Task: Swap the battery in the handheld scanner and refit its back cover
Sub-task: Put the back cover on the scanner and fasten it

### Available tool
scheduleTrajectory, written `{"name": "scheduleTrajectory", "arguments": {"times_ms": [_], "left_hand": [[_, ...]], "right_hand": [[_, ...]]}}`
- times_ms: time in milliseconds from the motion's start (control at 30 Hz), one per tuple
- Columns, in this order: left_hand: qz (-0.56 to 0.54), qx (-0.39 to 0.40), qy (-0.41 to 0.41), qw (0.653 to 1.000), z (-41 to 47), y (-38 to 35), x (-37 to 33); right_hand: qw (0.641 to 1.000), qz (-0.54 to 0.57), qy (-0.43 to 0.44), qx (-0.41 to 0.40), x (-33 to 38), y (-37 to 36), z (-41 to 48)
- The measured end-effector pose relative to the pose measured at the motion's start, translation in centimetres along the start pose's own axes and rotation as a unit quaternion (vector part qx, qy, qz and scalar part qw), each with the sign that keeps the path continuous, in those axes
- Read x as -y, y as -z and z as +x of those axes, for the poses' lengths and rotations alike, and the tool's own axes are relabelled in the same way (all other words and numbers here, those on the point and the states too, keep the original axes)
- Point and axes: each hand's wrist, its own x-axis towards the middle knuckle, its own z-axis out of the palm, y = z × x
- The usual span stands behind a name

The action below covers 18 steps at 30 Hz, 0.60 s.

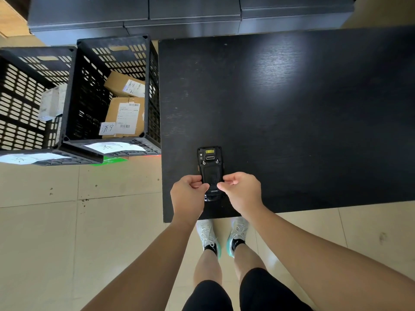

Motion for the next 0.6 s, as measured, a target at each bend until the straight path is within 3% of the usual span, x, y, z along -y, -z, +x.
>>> {"name": "scheduleTrajectory", "arguments": {"times_ms": [600], "left_hand": [[0.007,-0.010,0.002,1.000,3.8,-0.4,-2.8]], "right_hand": [[1.000,-0.001,-0.012,-0.004,3.6,-0.2,3.0]]}}
